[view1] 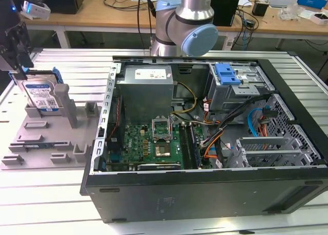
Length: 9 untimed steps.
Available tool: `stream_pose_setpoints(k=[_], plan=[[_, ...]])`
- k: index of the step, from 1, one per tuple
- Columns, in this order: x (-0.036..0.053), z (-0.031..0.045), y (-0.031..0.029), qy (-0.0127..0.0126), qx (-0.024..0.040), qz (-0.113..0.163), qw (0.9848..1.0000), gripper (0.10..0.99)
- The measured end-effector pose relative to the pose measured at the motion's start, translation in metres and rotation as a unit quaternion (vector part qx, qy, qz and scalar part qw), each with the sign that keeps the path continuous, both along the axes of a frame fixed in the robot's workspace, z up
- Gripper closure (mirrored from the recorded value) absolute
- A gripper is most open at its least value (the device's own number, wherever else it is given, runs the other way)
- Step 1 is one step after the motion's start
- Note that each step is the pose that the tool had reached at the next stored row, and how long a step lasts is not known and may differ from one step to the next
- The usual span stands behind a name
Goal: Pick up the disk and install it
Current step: 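Pick up the disk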
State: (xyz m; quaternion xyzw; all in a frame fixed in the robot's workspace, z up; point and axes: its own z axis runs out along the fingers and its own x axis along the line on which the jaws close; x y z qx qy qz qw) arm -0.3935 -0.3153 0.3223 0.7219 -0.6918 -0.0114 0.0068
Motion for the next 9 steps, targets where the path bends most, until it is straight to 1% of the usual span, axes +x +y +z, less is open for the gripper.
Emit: stream_pose_setpoints(k=[9], plan=[[-0.0025, -0.01, 0.0, 0.0, 0.0, 0.0, 1.0, 0.529]])
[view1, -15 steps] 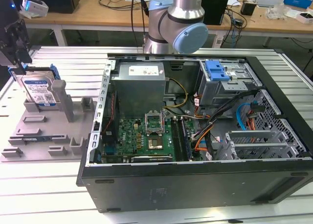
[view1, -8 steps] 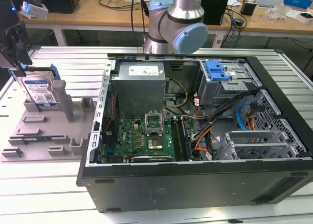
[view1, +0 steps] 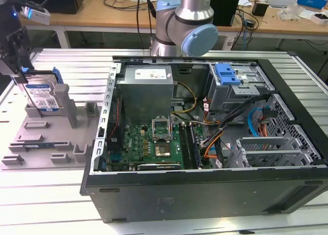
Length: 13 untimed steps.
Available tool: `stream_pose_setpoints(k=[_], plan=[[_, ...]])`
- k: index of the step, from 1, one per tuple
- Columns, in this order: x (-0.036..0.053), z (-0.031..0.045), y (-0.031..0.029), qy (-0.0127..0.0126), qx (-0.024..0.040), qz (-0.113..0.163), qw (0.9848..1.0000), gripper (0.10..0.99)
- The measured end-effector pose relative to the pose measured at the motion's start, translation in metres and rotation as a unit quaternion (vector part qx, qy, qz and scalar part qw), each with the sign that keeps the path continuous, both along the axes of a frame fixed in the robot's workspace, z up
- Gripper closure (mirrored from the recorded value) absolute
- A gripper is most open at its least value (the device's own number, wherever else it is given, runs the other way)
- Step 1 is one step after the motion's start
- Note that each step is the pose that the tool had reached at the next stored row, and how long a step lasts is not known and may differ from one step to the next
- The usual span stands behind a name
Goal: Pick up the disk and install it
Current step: 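Pick up the disk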
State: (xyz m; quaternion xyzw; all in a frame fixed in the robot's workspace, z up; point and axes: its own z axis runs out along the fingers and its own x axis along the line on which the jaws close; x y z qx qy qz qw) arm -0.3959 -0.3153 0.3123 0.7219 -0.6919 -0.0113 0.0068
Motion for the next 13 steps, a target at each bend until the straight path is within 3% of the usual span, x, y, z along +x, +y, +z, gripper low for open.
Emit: stream_pose_setpoints(k=[13], plan=[[-0.0011, -0.0091, -0.0011, 0.0, 0.0, 0.0, 1.0, 0.529]])
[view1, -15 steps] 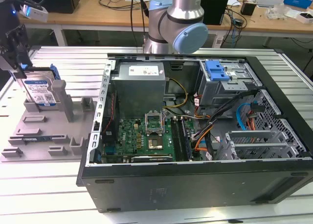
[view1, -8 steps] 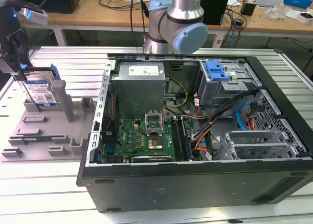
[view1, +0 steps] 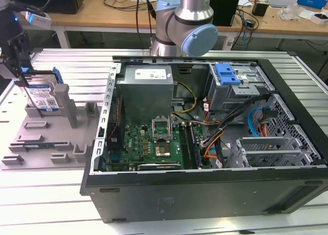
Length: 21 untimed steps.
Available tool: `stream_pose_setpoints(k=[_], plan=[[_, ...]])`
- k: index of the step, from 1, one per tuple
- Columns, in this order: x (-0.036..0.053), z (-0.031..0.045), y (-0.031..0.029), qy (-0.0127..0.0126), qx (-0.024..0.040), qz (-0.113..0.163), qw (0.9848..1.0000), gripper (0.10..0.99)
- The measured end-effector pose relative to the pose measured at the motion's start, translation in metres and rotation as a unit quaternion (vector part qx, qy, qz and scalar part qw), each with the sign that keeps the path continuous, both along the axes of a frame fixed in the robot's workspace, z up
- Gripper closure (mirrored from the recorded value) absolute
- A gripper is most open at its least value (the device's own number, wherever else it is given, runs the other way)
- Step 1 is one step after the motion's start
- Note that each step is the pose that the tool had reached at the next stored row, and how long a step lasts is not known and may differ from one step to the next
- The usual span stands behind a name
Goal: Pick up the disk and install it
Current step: 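Pick up the disk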
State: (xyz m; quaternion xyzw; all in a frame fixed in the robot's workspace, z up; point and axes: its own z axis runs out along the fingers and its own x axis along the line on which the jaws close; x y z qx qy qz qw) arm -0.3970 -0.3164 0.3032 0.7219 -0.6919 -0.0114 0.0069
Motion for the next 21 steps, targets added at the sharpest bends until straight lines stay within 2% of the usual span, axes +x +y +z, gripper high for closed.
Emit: stream_pose_setpoints(k=[8, 9, 11, 21], plan=[[0.0, -0.0039, -0.0004, 0.0, 0.0, 0.0, 1.0, 0.529], [0.0, -0.0042, -0.0004, 0.0, 0.0, 0.0, 1.0, 0.545], [0.0, -0.0053, -0.0006, 0.0, 0.0, 0.0, 1.0, 0.678], [0.0, -0.0074, -0.0009, 0.0, 0.0, 0.0, 1.0, 0.678]])
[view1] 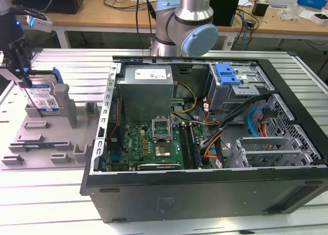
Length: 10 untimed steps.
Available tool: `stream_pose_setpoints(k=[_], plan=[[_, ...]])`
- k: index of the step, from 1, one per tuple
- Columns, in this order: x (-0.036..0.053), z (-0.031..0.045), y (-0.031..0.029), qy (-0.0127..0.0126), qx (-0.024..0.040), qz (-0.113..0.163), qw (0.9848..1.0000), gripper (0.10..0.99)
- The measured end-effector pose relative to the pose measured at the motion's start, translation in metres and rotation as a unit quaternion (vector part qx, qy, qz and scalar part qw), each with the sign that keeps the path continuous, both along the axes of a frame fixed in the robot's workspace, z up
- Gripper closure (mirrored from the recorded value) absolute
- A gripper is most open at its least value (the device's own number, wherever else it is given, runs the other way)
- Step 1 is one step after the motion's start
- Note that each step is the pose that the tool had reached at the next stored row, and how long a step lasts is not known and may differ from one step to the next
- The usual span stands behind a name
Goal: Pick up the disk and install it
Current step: 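Pick up the disk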
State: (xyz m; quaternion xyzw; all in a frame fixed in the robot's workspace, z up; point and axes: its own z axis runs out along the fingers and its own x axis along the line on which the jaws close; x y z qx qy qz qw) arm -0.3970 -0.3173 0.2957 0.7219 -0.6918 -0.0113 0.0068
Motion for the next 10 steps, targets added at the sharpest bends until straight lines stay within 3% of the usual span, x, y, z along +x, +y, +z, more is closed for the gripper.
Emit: stream_pose_setpoints(k=[10], plan=[[-0.0001, -0.0004, 0.0, 0.0001, 0.0, 0.0, 1.0, 0.718]])
